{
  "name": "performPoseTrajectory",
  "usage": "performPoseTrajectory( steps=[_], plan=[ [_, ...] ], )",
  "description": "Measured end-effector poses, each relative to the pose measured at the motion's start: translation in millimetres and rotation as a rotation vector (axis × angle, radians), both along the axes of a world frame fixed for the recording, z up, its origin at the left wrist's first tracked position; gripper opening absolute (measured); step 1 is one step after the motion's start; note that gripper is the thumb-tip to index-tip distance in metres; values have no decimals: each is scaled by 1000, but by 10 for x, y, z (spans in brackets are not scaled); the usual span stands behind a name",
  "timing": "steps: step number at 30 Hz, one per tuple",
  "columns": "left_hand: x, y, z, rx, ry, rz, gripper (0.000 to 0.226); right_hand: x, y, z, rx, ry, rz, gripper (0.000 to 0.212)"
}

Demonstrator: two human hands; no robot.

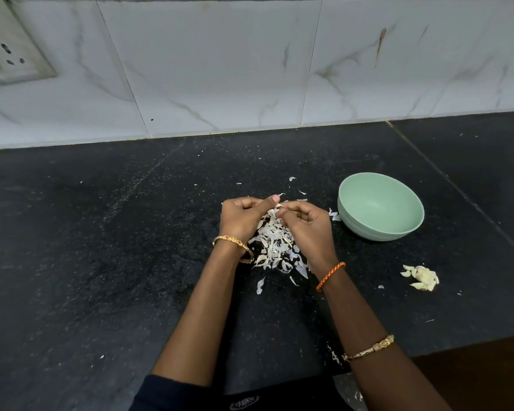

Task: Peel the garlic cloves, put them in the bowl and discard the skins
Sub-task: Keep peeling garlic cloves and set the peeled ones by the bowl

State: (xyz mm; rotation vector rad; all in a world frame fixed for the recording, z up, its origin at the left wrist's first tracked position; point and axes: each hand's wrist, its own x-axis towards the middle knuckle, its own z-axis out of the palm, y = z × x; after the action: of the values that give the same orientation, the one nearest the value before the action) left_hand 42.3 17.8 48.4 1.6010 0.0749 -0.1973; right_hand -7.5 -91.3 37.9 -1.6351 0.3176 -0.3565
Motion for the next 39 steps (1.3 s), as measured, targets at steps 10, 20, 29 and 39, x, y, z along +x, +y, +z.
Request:
performPoseTrajectory(
  steps=[10,20,29,39],
  plan=[
    [-112,77,-6,192,-236,22,27,-72,30,-8,-284,-80,-6,6],
    [-163,67,54,325,-225,-135,30,-129,-25,-55,-269,-94,20,19],
    [-189,-101,-10,172,-176,-115,16,-85,-189,-110,12,-90,13,36],
    [-244,-207,-32,-138,57,-151,9,-33,-366,-2,288,41,79,30]
  ],
)
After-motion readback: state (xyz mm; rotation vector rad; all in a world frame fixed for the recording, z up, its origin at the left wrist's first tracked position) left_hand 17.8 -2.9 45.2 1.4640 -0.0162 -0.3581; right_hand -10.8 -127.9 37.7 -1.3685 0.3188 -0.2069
